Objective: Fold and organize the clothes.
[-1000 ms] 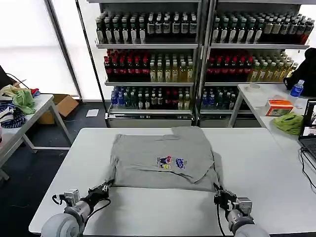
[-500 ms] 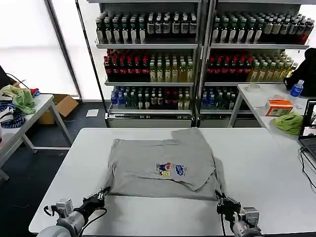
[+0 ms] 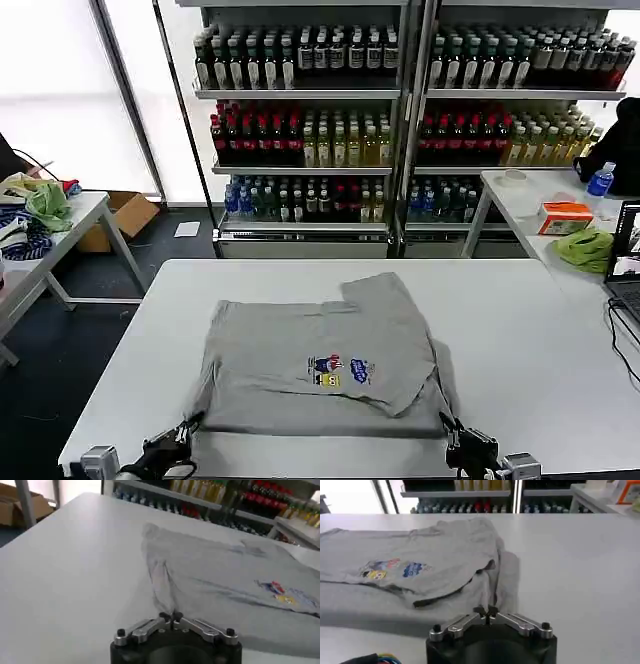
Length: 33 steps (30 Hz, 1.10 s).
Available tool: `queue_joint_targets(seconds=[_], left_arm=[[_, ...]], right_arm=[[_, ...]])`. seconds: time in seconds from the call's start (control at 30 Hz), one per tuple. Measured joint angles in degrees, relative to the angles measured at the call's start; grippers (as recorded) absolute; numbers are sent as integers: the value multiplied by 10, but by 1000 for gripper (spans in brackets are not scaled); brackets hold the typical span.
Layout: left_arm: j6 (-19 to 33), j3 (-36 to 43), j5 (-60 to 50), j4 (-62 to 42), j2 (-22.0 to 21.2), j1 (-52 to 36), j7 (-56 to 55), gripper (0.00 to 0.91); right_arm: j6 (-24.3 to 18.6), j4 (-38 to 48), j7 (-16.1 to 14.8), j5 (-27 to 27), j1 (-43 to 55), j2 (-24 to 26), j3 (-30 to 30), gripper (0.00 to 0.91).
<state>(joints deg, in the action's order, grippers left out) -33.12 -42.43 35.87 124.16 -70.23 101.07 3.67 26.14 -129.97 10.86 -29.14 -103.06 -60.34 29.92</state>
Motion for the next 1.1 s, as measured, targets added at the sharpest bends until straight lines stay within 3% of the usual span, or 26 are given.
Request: queue_joint_targets(seconds=[0.27, 0.6, 0.83, 1.1], left_arm=[[0, -28, -13, 13, 8, 21, 12, 907], [-1, -95, -18, 1, 41, 13, 49, 907], [-1, -112, -11, -32, 90, -36, 85, 907], [0, -65, 17, -98, 163, -134, 118, 907]], right_arm=[[6, -15, -6, -13, 6, 8, 20, 907], [25, -5, -41, -59, 65, 38, 62, 907], [47, 67, -101, -79, 188, 70, 49, 907], [59, 197, -176, -82, 367, 86, -12, 907]])
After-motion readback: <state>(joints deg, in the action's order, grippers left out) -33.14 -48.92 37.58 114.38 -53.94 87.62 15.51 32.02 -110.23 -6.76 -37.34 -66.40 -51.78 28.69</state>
